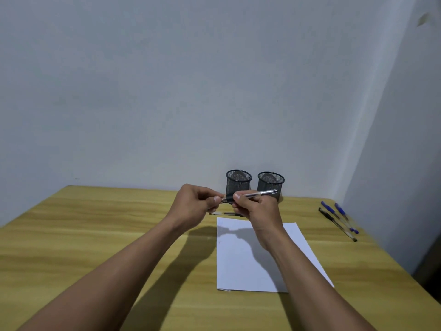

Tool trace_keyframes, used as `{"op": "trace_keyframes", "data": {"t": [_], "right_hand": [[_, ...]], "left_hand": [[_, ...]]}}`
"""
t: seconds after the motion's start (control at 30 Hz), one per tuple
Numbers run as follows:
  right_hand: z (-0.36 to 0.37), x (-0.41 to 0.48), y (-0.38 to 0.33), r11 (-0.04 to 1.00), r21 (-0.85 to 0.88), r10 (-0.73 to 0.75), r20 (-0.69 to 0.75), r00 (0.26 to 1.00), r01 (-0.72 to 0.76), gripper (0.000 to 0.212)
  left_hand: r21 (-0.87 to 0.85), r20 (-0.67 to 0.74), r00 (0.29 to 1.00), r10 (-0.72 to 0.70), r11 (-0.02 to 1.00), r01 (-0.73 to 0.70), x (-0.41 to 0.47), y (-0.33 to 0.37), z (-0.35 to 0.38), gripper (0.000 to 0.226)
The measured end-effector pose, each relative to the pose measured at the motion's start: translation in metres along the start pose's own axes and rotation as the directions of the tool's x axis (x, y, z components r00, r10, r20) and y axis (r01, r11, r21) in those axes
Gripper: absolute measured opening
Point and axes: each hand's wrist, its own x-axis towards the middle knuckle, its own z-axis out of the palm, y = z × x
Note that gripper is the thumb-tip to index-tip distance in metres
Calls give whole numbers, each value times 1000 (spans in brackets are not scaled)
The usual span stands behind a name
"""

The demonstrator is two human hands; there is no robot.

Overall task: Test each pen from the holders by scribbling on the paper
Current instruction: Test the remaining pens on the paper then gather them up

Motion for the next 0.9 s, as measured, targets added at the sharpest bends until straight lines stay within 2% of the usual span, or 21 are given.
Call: {"op": "trace_keyframes", "data": {"t": [0.1, 0.2, 0.37, 0.53, 0.63, 0.7, 0.77, 0.9], "right_hand": [[-17, 8, 2, 995, 88, 47, -77, 996, -40, 9], [-26, 5, 11, 996, -57, 62, -18, 998, -63, 6], [-19, -3, 27, 972, -226, 72, 4, 997, -69, 12], [-20, -16, 36, 940, -334, 91, 60, 994, -66, 13], [-19, -22, 43, 950, -291, 132, 59, 989, -110, 17], [-19, -26, 48, 958, -250, 163, 69, 984, -141, 18], [-19, -29, 53, 954, -267, 165, 91, 982, -135, 17], [-20, -35, 62, 933, -349, 129, 77, 989, -94, 13]], "left_hand": [[96, -60, 997, -39, 994, 44, 4, -16, -19, 11], [306, -76, 996, -55, 949, 76, 2, -30, -23, 4], [458, -142, 988, -58, 881, 117, 8, -54, 6, 6], [546, -216, 972, -97, 813, 203, 5, -81, 21, 6], [565, -245, 965, -89, 796, 217, 4, -83, 24, 8], [579, -251, 963, -96, 783, 229, 2, -82, 22, 20], [580, -235, 967, -97, 784, 220, -5, -79, 19, 33], [585, -163, 986, -25, 803, 117, -41, -73, 15, 34]]}}
